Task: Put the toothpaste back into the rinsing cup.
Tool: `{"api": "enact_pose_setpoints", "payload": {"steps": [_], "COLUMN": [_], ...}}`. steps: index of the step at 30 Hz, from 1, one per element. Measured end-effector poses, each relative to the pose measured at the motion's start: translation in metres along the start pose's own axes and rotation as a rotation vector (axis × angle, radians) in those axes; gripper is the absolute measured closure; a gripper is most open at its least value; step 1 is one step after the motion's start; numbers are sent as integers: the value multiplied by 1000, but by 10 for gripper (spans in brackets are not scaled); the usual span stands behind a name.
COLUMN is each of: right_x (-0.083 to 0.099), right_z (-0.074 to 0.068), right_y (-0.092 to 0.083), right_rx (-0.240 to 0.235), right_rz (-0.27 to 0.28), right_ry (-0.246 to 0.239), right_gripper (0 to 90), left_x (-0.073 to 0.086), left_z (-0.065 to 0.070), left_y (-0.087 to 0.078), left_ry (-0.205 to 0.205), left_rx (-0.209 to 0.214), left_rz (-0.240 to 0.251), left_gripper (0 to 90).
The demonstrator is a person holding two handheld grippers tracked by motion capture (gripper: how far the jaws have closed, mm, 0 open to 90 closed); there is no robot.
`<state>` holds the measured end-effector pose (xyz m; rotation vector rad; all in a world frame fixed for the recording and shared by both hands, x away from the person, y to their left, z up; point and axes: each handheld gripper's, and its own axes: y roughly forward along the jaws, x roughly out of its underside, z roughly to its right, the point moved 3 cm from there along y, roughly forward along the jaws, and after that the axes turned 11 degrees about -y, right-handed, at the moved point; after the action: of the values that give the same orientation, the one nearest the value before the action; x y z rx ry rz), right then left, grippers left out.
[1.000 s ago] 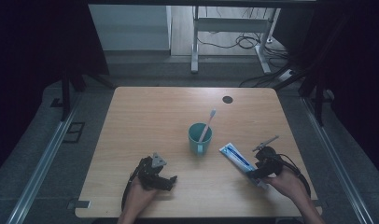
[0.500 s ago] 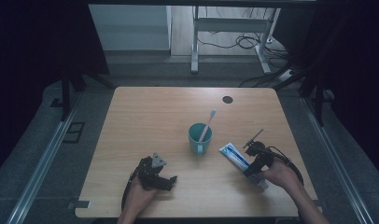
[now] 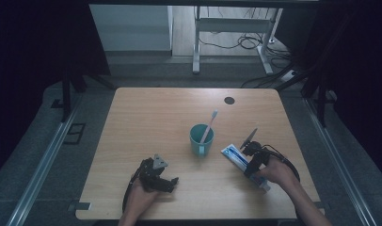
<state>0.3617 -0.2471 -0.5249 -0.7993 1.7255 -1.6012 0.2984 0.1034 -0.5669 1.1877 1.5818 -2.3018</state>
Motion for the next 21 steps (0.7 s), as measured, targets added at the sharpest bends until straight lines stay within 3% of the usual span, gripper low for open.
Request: {"api": "enact_pose_setpoints", "payload": {"steps": [10, 15, 21], "right_x": [-9, -8, -7], "right_z": [0, 2, 0], "right_y": [5, -1, -4], "right_rx": [-5, -7, -5], "right_rz": [-34, -27, -13], "right_ry": [11, 20, 11], "right_gripper": [507, 650, 700], "left_x": [0, 0, 0], "left_z": [0, 0, 0], "left_y": [0, 0, 0], "left_ry": [1, 3, 3], "left_rx": [1, 2, 2], "left_rz": [0, 0, 0], "left_gripper": [19, 22, 22]}}
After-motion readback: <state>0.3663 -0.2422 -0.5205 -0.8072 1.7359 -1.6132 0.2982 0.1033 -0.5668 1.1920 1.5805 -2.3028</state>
